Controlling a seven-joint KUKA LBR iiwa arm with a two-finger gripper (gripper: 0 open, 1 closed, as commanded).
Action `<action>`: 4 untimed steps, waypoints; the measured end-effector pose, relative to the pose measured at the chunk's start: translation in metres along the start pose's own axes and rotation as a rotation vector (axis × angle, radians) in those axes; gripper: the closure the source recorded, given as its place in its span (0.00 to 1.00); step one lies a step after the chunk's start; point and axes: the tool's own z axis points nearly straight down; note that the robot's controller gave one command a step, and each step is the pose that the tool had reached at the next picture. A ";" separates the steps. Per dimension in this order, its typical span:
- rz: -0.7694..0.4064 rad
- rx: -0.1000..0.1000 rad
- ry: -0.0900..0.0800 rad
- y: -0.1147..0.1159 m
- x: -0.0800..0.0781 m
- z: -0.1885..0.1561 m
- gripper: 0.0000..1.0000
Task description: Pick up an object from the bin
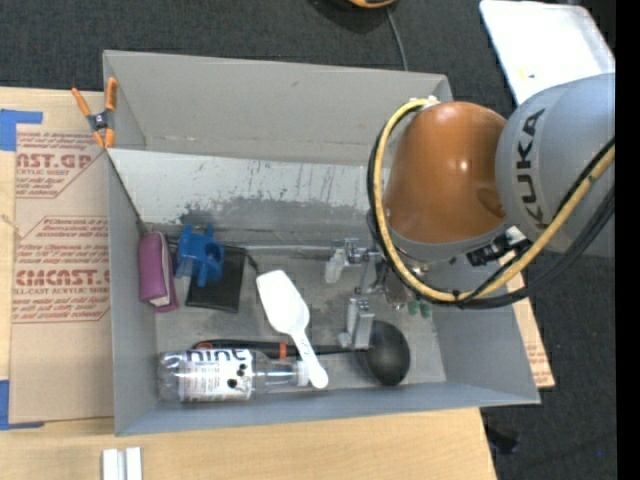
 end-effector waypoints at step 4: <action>0.077 0.001 -0.002 -0.077 0.022 0.100 0.00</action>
Offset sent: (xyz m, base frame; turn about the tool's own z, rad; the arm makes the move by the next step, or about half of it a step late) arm 0.0133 -0.0674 -0.1404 -0.0008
